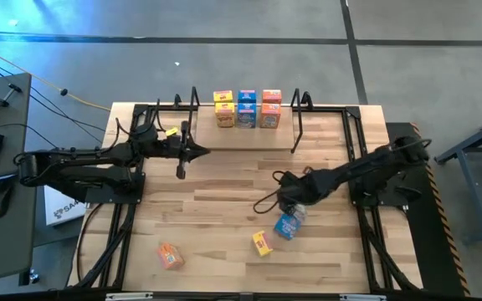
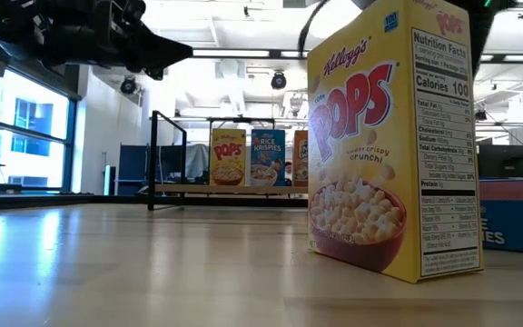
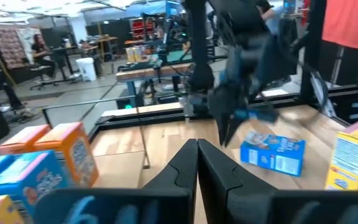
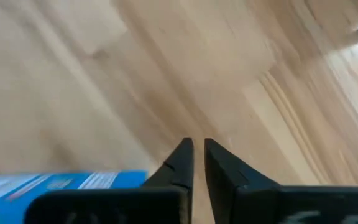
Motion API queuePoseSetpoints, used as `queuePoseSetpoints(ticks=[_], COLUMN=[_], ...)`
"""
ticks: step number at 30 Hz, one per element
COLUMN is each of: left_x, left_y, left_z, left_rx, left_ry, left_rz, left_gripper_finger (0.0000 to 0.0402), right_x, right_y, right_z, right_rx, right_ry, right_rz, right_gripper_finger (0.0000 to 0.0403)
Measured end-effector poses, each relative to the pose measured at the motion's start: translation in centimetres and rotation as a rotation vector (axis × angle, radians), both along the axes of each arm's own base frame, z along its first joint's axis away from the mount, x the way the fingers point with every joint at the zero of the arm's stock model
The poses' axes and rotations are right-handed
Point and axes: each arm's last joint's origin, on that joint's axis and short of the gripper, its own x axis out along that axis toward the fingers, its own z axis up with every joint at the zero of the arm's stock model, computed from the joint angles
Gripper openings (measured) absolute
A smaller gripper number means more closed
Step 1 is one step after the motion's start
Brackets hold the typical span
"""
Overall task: Stack cereal on shelf
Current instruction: Put the blue cereal box on the shelf aligned with the other blue cereal box
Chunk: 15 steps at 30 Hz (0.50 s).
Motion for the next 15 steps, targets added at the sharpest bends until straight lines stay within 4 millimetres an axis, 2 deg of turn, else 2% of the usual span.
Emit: queuePoseSetpoints(ticks=[3, 5, 10, 15], left_x=[0.4, 0.8, 3.5, 6.9], left_y=[-0.3, -0.5, -0.8, -1.6], left_z=[-0.3, -0.8, -1.2, -2.4], left_rx=[-0.006, -0.011, -0.021, -0.015], left_ry=[0.016, 0.045, 0.136, 0.229], left_rz=[-0.023, -0.038, -0.09, -0.164], left_gripper_finger=[0.0003, 0.0003, 0.0, 0.0], right_x=[-1.5, -2.5, -4.4, -6.0], right_y=[1.7, 3.1, 6.6, 8.6], right_z=[2.1, 2.9, 1.6, 0.3], right_rx=[0.012, 0.055, 0.192, 0.291], right_ry=[-0.088, -0.157, -0.189, -0.186], right_rz=[0.012, 0.029, 0.057, 0.048], right_gripper_finger=[0.0003, 0.0004, 0.0001, 0.0])
